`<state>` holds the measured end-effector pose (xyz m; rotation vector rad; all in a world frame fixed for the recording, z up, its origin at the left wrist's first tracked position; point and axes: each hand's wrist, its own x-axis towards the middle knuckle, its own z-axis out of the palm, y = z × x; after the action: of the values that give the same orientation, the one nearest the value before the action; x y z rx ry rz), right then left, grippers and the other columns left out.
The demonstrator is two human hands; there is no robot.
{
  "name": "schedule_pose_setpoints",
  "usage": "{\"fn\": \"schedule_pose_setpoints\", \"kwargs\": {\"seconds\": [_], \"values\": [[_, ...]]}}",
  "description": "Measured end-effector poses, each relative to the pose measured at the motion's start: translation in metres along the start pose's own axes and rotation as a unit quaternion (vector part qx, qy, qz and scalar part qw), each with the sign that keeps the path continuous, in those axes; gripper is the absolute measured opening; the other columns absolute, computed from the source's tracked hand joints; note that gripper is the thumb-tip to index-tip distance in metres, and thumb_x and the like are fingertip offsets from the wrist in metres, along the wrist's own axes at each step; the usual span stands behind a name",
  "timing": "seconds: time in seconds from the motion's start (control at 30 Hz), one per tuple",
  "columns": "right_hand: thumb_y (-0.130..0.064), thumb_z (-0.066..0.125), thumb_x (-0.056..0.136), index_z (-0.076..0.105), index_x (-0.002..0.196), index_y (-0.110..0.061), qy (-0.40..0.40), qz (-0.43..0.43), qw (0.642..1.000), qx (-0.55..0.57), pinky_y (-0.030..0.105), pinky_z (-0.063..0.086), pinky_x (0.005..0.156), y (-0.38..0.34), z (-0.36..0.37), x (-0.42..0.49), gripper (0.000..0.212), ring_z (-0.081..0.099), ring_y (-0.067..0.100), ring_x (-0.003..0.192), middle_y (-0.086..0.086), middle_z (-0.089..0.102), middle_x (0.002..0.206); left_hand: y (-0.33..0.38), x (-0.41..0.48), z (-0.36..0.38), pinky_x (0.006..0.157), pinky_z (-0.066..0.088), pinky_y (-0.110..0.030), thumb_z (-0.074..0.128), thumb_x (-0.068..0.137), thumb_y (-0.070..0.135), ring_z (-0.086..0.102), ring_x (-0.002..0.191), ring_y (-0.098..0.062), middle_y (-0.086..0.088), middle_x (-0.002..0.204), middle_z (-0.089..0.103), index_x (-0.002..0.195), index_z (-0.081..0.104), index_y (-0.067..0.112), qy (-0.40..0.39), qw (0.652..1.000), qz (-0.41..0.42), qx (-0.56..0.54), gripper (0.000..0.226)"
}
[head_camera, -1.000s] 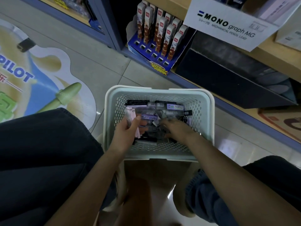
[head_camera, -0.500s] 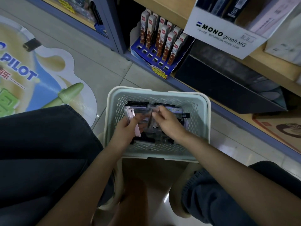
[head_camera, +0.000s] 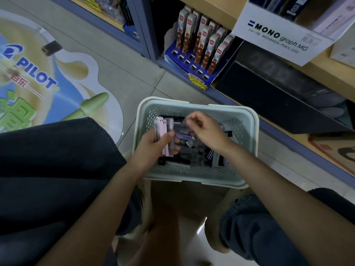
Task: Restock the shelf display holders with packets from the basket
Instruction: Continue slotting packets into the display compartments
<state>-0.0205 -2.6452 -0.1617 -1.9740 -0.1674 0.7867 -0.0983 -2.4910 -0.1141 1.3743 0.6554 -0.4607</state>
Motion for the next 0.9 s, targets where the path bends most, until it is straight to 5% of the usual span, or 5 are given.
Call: {"fn": "schedule_pose_setpoints", "kwargs": {"seconds": [0.2,0.33,0.53,0.77,0.9], "values": [[-0.031,0.058,0.092,0.048,0.13,-0.015,-0.178,0.12,0.962,-0.166,0.035,0.041,0.097,0.073,0.019,-0.006,0.043,0.051,0.022,0.117,0.007,0.052,0.131,-0.005,0.004,-0.004,0.064,0.055,-0.021,0.046,0.096,0.015,0.07,0.074,-0.014,-0.008,0.088,0.069,0.105,0.058,0.004,0.0,1.0,-0.017,-0.002,0.018],[-0.036,0.061,0.089,0.03,0.145,-0.017,-0.215,0.071,0.936,-0.268,0.04,0.022,0.114,0.084,0.025,-0.015,0.067,0.021,0.024,0.141,0.005,0.024,0.154,-0.006,0.007,-0.002,0.064,0.055,-0.02,0.045,0.096,0.014,0.068,0.071,-0.01,-0.006,0.086,0.067,0.1,0.057,0.007,-0.004,1.0,-0.022,-0.009,0.015],[-0.024,0.066,0.087,0.028,0.145,-0.013,-0.257,0.078,0.917,-0.295,0.035,0.031,0.108,0.081,0.023,-0.006,0.07,0.032,0.026,0.135,0.009,0.029,0.151,-0.011,0.01,-0.001,0.07,0.057,-0.025,0.044,0.097,0.014,0.068,0.076,-0.015,-0.008,0.089,0.067,0.106,0.056,0.004,-0.023,0.999,-0.023,0.011,0.019],[-0.014,0.056,0.093,0.04,0.13,-0.01,-0.232,0.043,0.917,-0.32,0.029,0.04,0.076,0.079,0.022,-0.003,0.041,0.056,0.025,0.101,0.015,0.055,0.12,-0.014,0.01,-0.002,0.07,0.058,-0.026,0.044,0.097,0.014,0.068,0.075,-0.014,-0.012,0.091,0.066,0.11,0.054,-0.002,-0.01,0.999,-0.013,0.034,0.023],[-0.015,0.049,0.097,0.046,0.13,-0.008,-0.204,-0.041,0.901,-0.381,0.031,0.042,0.091,0.079,0.018,-0.005,0.034,0.05,0.028,0.12,0.015,0.051,0.133,-0.015,0.01,-0.002,0.067,0.058,-0.024,0.044,0.097,0.014,0.068,0.07,-0.012,-0.011,0.09,0.066,0.111,0.054,0.0,0.028,0.999,-0.019,0.0,0.021]]}}
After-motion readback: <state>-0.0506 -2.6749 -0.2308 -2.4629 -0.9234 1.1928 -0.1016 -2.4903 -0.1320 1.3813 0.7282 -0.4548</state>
